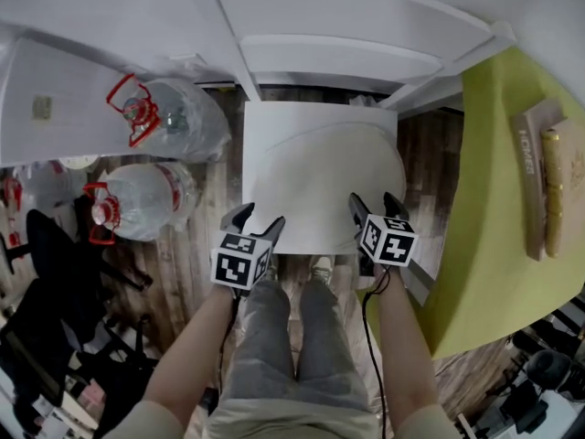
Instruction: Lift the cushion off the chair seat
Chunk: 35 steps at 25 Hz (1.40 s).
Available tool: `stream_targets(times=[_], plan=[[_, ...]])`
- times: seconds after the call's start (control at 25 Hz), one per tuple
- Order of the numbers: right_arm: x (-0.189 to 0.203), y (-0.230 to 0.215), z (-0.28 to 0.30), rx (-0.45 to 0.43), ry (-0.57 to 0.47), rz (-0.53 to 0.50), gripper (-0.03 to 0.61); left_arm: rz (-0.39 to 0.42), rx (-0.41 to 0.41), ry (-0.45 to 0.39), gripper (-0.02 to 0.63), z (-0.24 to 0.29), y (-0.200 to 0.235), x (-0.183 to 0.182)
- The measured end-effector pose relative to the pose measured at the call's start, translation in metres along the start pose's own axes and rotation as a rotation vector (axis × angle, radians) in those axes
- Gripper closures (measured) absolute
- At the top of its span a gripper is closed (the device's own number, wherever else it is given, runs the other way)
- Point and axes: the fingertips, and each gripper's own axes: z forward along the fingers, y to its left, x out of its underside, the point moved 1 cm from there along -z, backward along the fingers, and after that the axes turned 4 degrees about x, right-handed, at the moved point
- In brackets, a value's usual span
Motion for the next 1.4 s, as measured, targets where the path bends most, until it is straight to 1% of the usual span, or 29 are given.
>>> stream_targets(times=[0.08, 0.16, 0.24, 0.32, 0.48, 0.6, 0.72, 0.8, 0.96, 1.08, 1.16, 1.2, 1.24, 1.28, 1.32, 1.4], plan=[[0.007, -0.008, 0.013, 0.02, 0.012, -0.016, 0.215, -0.009, 0.0, 0.006, 0.33, 0.016, 0.006, 0.005], [0.013, -0.017, 0.022, 0.036, 0.02, -0.009, 0.203, -0.034, -0.009, 0.011, 0.327, 0.033, 0.011, 0.012], [0.016, -0.021, 0.028, 0.052, 0.017, -0.007, 0.195, -0.055, -0.04, 0.03, 0.311, 0.047, 0.02, 0.02], [0.017, -0.021, 0.028, 0.075, 0.001, -0.021, 0.191, -0.058, -0.069, 0.044, 0.302, 0.055, 0.026, 0.026], [0.018, -0.019, 0.031, 0.105, -0.032, -0.045, 0.19, -0.006, -0.122, 0.047, 0.302, 0.061, 0.026, 0.027], [0.02, -0.021, 0.032, 0.121, -0.032, -0.044, 0.189, 0.032, -0.158, 0.068, 0.304, 0.065, 0.026, 0.03], [0.021, -0.023, 0.034, 0.119, -0.013, -0.038, 0.192, 0.029, -0.174, 0.079, 0.304, 0.068, 0.028, 0.031], [0.022, -0.024, 0.034, 0.11, -0.012, -0.037, 0.209, 0.023, -0.179, 0.072, 0.308, 0.068, 0.028, 0.031], [0.022, -0.025, 0.032, 0.132, -0.03, -0.049, 0.288, 0.028, -0.192, 0.053, 0.326, 0.068, 0.028, 0.03], [0.022, -0.029, 0.029, 0.149, -0.033, -0.054, 0.372, 0.042, -0.202, 0.04, 0.35, 0.067, 0.026, 0.03], [0.021, -0.028, 0.028, 0.144, -0.028, -0.069, 0.399, 0.042, -0.213, 0.026, 0.375, 0.066, 0.024, 0.029], [0.021, -0.027, 0.027, 0.138, -0.027, -0.076, 0.426, 0.036, -0.217, 0.018, 0.387, 0.065, 0.024, 0.029], [0.022, -0.025, 0.026, 0.132, -0.028, -0.078, 0.484, 0.026, -0.222, 0.01, 0.398, 0.064, 0.024, 0.029], [0.022, -0.024, 0.025, 0.126, -0.03, -0.075, 0.531, 0.011, -0.228, 0.001, 0.416, 0.063, 0.026, 0.028], [0.023, -0.024, 0.024, 0.119, -0.032, -0.067, 0.541, -0.008, -0.233, -0.01, 0.443, 0.061, 0.028, 0.028], [0.024, -0.025, 0.022, 0.102, -0.029, -0.051, 0.552, -0.047, -0.237, -0.035, 0.536, 0.058, 0.033, 0.028]])
